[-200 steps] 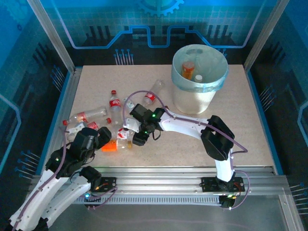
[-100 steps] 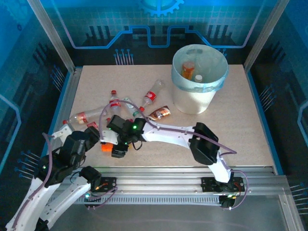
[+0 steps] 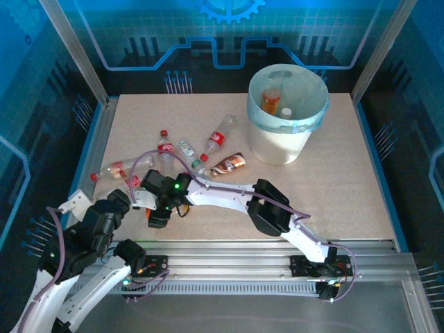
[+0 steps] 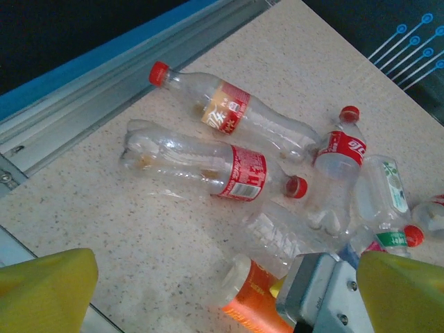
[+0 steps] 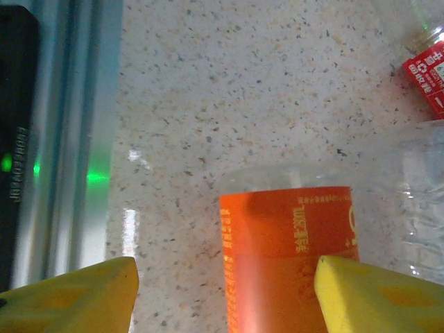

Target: Put the plastic bottles in the bin

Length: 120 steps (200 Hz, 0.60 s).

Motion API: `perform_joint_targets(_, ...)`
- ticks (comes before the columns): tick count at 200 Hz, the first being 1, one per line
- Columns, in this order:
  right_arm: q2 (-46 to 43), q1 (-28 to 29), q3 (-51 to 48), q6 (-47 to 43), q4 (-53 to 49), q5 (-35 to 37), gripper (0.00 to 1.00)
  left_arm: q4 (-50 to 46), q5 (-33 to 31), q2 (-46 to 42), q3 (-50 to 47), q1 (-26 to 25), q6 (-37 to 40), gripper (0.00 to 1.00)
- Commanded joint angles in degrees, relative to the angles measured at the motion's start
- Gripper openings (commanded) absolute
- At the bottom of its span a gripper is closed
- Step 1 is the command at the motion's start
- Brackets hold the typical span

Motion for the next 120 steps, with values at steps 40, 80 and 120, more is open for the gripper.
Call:
perform_joint_targets(40,4.14,0.7,1.1,-1.21,-1.22,1.45,0.7,-3.25,-6.71,-2.0,1.71,0.4,-2.19,0.97)
perform_joint_targets(80,5.37,0.66,1.17,-1.57,-1.26,3.24,0.71,-3.75,-7.86,-3.2,1.62,0.39,-2.88,0.97)
perform_joint_targets(120,7.05,0.7,3.29,-1.31,-1.88,4.38,0.72,-3.71,-8.69,-3.94,1.62,0.39,-2.58,0.97)
